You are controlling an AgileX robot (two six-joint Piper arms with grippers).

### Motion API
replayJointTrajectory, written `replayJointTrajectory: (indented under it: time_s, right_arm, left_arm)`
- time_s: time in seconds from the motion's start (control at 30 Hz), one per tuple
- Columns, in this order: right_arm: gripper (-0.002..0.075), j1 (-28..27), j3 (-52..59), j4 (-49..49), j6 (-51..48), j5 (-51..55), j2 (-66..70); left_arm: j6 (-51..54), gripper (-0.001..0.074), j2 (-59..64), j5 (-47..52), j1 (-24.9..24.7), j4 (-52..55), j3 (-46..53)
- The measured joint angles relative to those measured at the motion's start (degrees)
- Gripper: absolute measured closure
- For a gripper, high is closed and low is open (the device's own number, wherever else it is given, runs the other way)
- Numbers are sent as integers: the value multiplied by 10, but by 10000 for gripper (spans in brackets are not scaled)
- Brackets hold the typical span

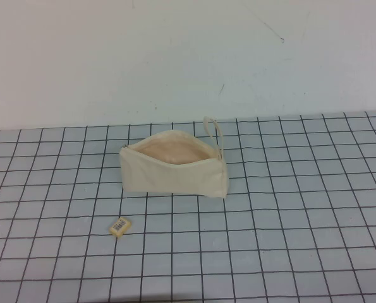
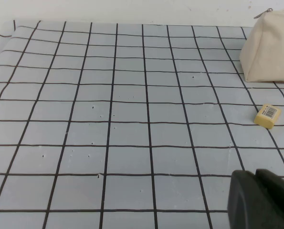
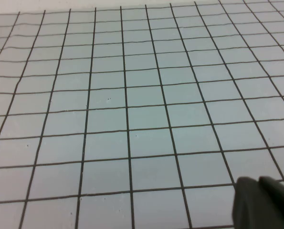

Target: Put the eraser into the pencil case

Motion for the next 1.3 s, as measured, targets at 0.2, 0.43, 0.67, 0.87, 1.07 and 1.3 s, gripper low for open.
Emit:
replayJointTrajectory:
  time_s: [0.2,0.43,0.67,0.87,1.07,1.3]
  right_arm:
    - [727,0,0,0,0,0,0]
    - [727,0,0,0,0,0,0]
    - [727,0,0,0,0,0,0]
    - [727,0,0,0,1,0,0]
    - [727,0,0,0,1,0,0]
    - [727,0,0,0,1,0,0]
  left_arm:
    - [0,736,0,0,0,0,0]
    - [0,736,0,0,0,0,0]
    - [0,736,0,0,0,0,0]
    - [0,736,0,0,0,0,0]
    - [0,736,0,0,0,0,0]
    - [0,736,0,-76,0,0,4]
